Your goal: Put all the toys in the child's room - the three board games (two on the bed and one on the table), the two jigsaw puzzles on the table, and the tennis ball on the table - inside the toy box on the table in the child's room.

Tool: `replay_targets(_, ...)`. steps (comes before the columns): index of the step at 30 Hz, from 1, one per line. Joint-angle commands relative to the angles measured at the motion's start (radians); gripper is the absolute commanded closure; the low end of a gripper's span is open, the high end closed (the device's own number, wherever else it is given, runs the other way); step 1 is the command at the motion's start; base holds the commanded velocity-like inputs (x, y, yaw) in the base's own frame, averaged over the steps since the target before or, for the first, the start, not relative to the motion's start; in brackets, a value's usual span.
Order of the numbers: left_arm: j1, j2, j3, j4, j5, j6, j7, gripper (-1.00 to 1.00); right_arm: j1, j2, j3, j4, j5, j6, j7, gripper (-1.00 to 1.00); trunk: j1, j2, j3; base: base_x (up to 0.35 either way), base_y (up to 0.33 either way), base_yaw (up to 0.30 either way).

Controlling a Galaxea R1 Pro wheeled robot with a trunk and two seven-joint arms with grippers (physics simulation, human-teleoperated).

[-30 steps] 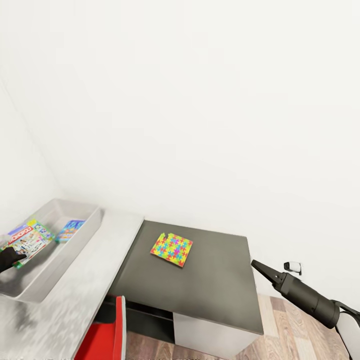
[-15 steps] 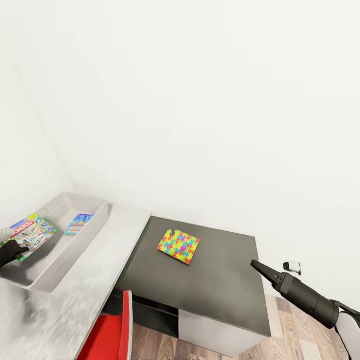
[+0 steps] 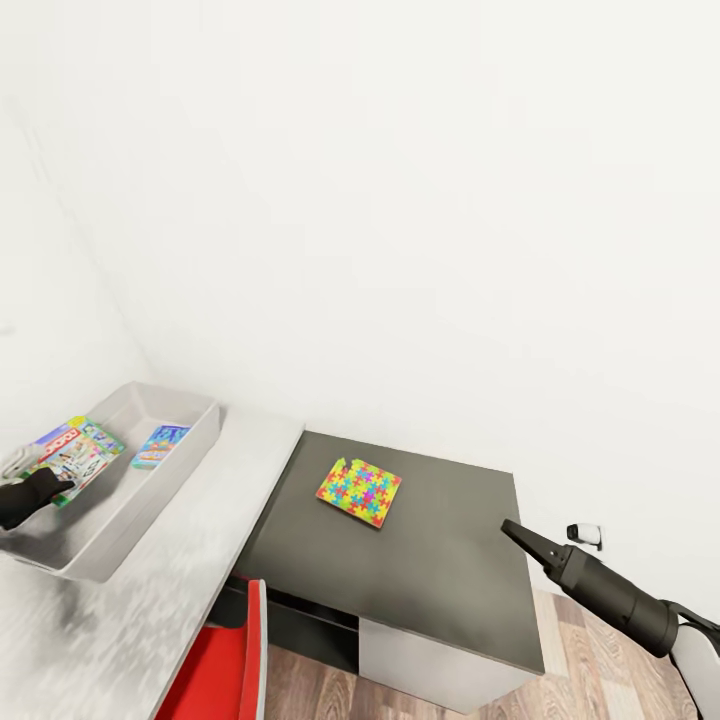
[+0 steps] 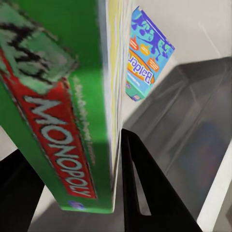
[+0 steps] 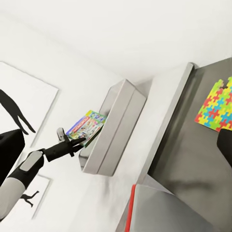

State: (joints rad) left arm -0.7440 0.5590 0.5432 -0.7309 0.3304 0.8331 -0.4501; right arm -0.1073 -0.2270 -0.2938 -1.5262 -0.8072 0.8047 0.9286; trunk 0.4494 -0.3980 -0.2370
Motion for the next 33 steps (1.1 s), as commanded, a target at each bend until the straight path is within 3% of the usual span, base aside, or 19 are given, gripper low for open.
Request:
replay_targets(1,-0.001,-0.002,0.003,0.0,-0.002,0.005,-0.004,1.0,-0.001,0.0,0.0,0.0,-0.003,0.005,0.001,-1.0,0.001,-0.002,-0.002,0.0,0.0,-0.006)
replay_targets(21,-0.002,-0.032,0.001,0.001,-0.008,-0.026,0.044,1.0,0.0,0.0,-0.002,0.0,-0.002,0.005,0.001,-1.0,0.001,-0.002,-0.026,0.0,0.0,-0.001)
replay_targets(33,-0.002,-0.036,0.001,0.003,-0.008,-0.032,0.074,1.0,0.0,0.0,-0.002,0.0,-0.003,0.006,0.001,-1.0,0.001,-0.002,-0.045,0.0,0.0,0.0)
